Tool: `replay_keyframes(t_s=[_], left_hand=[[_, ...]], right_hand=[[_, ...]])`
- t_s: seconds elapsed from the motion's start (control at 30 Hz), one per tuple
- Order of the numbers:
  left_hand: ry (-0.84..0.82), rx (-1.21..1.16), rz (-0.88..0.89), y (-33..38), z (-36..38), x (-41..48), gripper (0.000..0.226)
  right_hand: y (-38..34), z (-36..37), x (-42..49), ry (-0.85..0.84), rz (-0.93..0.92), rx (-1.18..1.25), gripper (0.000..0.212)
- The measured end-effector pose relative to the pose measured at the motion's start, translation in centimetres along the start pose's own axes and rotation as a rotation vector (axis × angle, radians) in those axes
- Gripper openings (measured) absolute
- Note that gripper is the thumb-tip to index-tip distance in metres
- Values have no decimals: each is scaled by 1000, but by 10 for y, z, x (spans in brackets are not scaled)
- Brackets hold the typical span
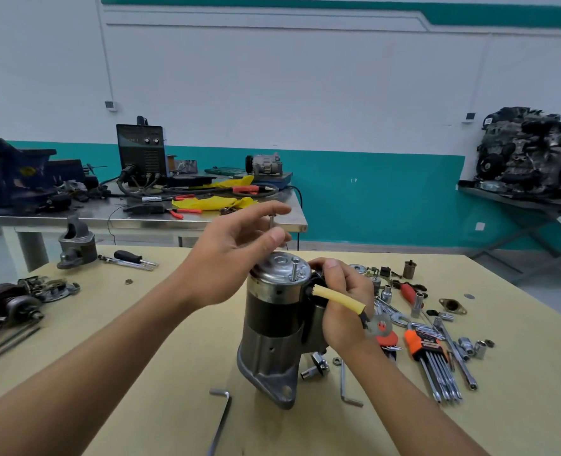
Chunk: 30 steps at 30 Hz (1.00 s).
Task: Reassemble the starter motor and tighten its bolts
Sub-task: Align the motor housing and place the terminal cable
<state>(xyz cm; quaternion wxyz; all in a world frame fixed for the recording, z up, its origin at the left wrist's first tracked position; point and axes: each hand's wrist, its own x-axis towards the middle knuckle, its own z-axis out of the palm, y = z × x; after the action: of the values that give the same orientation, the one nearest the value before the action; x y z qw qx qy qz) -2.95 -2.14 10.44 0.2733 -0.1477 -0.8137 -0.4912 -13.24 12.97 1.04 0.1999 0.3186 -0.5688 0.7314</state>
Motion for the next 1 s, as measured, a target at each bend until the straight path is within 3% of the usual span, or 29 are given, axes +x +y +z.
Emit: replay_keyframes(t_s=[0.13, 0.23, 0.4, 0.57, 0.7, 1.0], left_hand=[[210, -269, -10, 3, 13, 2, 25], [251, -353, -65, 6, 20, 4, 33], [184, -341, -128, 4, 17, 7, 17], [124, -378, -171, 3, 23, 5, 36], [184, -458, -194, 1, 22, 8, 28], [314, -345, -33, 4, 20, 13, 16]], right_hand=[[-5, 2, -1, -17, 10, -6, 36], [-5, 1, -2, -15, 24, 3, 34], [-6, 1, -2, -6, 34, 5, 33], [-6, 0, -1, -12, 43, 21, 33], [-6, 0, -1, -8, 29, 19, 33], [-5, -1, -1, 0, 24, 4, 34]])
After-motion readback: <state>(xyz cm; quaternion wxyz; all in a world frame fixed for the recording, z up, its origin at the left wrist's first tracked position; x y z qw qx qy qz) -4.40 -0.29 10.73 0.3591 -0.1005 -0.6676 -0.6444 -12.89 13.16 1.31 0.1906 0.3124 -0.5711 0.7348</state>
